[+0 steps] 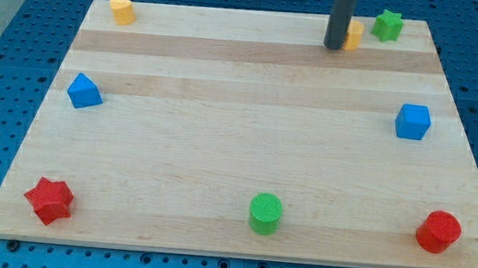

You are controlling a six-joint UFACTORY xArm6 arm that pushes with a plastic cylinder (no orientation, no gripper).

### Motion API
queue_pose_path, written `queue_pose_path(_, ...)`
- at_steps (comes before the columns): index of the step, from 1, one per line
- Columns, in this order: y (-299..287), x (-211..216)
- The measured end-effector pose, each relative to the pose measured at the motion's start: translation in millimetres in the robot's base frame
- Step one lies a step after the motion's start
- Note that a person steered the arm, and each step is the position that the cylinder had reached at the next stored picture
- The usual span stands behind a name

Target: Push blue cube towards left side

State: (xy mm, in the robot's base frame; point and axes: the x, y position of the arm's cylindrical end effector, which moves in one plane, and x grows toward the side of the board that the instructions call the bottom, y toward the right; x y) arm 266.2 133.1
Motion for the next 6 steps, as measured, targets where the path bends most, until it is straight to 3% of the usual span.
queue_pose_path(1, -1.9, 5.7)
queue_pose_path(4, 31.0, 230.1)
queue_pose_path(5, 99.6, 229.0)
queue_pose_path(6, 121.1, 182.3)
